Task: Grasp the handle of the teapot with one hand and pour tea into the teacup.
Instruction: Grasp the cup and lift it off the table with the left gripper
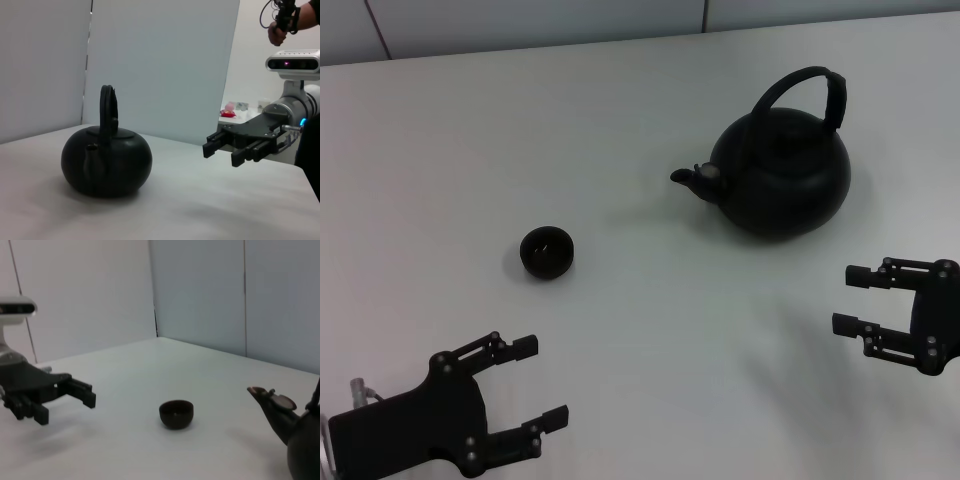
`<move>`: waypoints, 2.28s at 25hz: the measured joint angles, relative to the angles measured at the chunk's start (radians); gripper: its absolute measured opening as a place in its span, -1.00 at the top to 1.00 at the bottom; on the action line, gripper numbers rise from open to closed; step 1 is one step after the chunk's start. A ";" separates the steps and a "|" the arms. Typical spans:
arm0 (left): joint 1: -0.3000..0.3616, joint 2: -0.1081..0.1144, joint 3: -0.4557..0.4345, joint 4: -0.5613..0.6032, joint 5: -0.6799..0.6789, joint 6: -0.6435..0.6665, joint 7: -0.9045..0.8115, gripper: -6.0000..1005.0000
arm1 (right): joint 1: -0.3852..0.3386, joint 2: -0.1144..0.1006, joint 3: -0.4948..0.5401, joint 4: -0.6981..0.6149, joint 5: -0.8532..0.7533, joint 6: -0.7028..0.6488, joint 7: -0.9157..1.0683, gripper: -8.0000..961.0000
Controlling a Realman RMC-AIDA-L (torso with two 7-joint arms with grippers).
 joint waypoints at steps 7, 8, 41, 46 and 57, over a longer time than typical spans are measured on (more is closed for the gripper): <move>-0.002 0.000 -0.005 0.005 0.001 -0.002 0.001 -0.61 | 0.005 0.002 0.000 0.021 -0.002 0.026 -0.024 -0.20; -0.002 0.000 -0.005 0.005 0.001 -0.002 0.001 -0.61 | 0.007 0.002 0.000 0.025 -0.002 0.028 -0.029 -0.20; -0.021 -0.013 -0.356 -0.071 -0.008 -0.092 0.074 -0.61 | 0.035 0.002 0.003 0.024 0.012 0.033 -0.039 -0.21; -0.038 -0.013 -0.344 -0.112 -0.002 -0.120 0.134 -0.61 | 0.040 0.002 0.002 0.024 0.012 0.033 -0.039 -0.21; -0.075 -0.014 -0.278 -0.160 -0.005 -0.251 0.194 -0.61 | 0.044 0.002 0.004 0.026 0.012 0.036 -0.039 -0.21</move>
